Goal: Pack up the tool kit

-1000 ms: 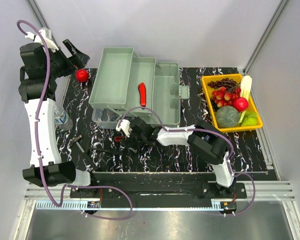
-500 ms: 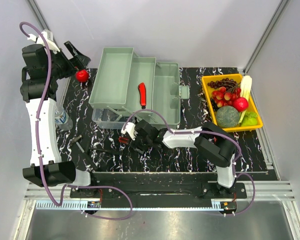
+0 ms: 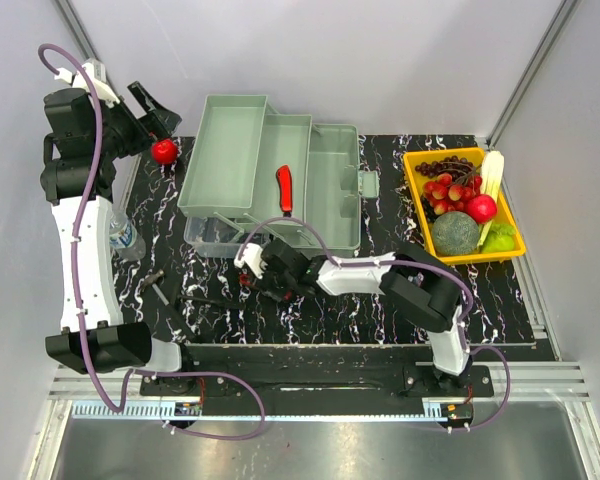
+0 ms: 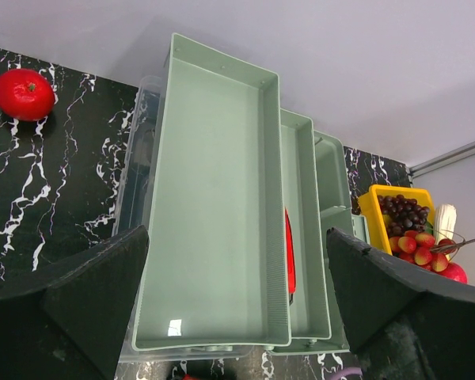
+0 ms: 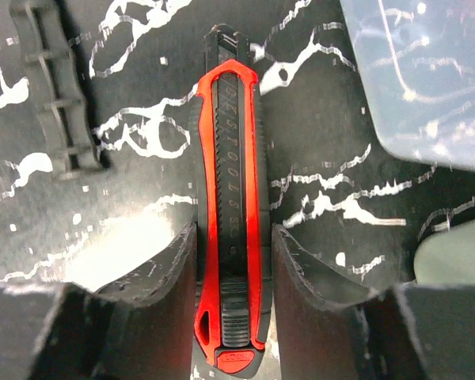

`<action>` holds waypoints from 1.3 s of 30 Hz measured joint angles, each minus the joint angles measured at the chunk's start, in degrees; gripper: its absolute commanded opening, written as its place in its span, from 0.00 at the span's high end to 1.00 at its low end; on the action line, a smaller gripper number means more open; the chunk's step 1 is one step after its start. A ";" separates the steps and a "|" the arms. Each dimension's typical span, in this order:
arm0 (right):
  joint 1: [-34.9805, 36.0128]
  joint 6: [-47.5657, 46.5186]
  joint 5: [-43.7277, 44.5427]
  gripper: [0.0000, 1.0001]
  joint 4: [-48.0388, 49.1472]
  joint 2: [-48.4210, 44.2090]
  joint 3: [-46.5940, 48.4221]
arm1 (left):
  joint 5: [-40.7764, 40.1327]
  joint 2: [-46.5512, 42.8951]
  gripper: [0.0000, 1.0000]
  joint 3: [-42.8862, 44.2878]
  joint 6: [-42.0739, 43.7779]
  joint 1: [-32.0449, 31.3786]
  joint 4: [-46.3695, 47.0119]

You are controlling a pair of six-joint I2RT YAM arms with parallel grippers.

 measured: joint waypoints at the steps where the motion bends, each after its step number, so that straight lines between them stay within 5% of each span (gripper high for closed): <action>1: 0.17 -0.33 0.81 0.86 0.42 -0.74 -1.09 | 0.04 0.00 0.01 0.00 -0.02 0.04 0.00; 6: 0.85 -1.16 4.94 1.00 -3.50 -8.26 -8.11 | 0.26 0.00 0.01 0.00 -0.39 0.24 0.04; 21: 0.35 2.78 14.80 1.00 -7.82 -39.85 -8.15 | 1.99 0.39 0.01 -0.07 -2.14 0.33 1.11; 26: -5.31 8.98 17.42 1.00 -6.64 -37.29 -3.32 | 2.01 0.15 0.01 -0.90 -2.36 0.33 1.33; 32: -13.73 24.70 19.69 1.00 -8.92 -24.28 13.55 | 1.99 -0.39 0.01 -1.01 -2.43 0.33 1.33; 39: -15.26 43.58 20.39 1.00 -17.33 -10.43 30.45 | 1.97 -1.53 0.01 -1.01 -2.43 0.33 1.36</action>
